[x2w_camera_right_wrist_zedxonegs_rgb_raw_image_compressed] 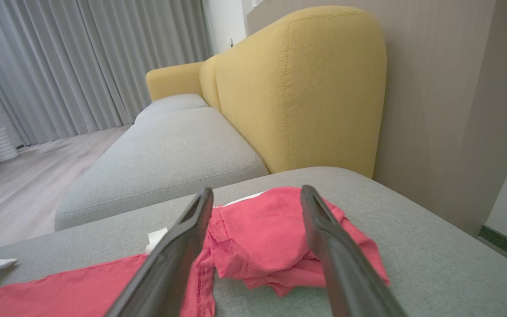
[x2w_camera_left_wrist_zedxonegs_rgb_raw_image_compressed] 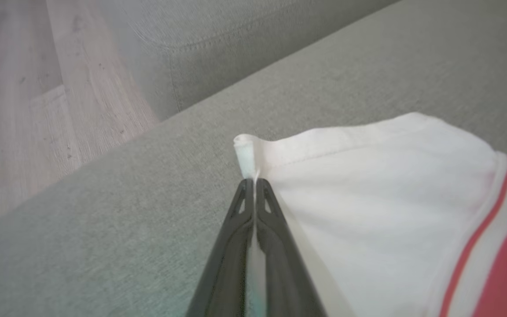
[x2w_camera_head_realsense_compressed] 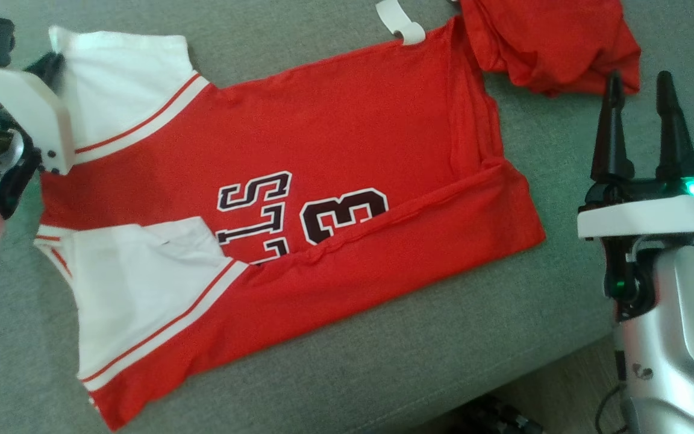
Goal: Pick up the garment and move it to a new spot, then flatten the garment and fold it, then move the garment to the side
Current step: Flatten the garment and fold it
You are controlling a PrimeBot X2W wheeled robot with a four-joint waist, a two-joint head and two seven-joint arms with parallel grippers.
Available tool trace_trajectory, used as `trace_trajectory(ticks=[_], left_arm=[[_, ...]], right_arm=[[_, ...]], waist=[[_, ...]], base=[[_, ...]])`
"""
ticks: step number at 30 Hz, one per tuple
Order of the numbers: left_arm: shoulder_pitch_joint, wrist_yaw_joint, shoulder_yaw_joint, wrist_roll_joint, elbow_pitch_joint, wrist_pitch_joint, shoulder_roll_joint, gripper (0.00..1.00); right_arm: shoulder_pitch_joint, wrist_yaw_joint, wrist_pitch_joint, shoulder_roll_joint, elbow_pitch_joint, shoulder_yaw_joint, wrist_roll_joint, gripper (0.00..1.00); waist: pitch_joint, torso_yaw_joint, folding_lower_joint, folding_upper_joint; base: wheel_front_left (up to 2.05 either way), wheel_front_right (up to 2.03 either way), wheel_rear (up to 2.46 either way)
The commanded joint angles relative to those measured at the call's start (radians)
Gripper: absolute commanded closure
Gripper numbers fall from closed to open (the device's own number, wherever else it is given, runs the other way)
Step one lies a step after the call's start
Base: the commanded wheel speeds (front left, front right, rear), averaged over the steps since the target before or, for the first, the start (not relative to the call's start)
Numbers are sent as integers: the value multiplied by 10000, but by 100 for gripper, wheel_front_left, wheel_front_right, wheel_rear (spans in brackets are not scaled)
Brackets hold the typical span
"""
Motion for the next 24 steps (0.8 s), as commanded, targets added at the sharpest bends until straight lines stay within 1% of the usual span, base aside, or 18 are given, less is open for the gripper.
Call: trace_trajectory(ticks=[1, 7, 10, 13, 16, 19, 24], left_arm=[[-460, 20, 342, 58, -155, -278, 415, 100], [-452, 190, 383, 327, -260, -2301, -111, 100], [-312, 261, 368, 418, -498, -3131, -364, 100], [-38, 363, 325, 501, -918, -3817, -540, 100], [319, 479, 241, 559, -1442, -4228, -654, 100], [660, 442, 122, 559, -2139, -4443, -670, 100], [1096, 476, -132, 650, -3343, -4390, -541, 100]], right_arm=[[-236, -9, 64, -66, -308, 142, -127, 0], [-342, -9, 888, -66, -565, -90, -1025, 0], [-397, -9, 1505, -96, -753, -129, -1551, 0], [-530, -9, 2098, -279, -820, -214, -1711, 0], [-663, -9, 2623, -665, -766, -157, -1826, 0], [-852, -9, 3155, -1072, -524, 57, -1808, 0], [-1453, -9, 4076, -1716, 426, 469, -1558, 0]], waist=[[-121, 118, 0, 0], [-653, 828, 0, 0], [-883, 1317, 0, 0], [-1072, 1829, 0, 0], [-1195, 2356, 0, 0], [-1248, 2812, 0, 0], [-1214, 3376, 0, 0]], base=[[0, 0, 0], [0, 0, 0], [0, 0, 0], [0, 0, 0], [0, 0, 0], [0, 0, 0], [0, 0, 0]])
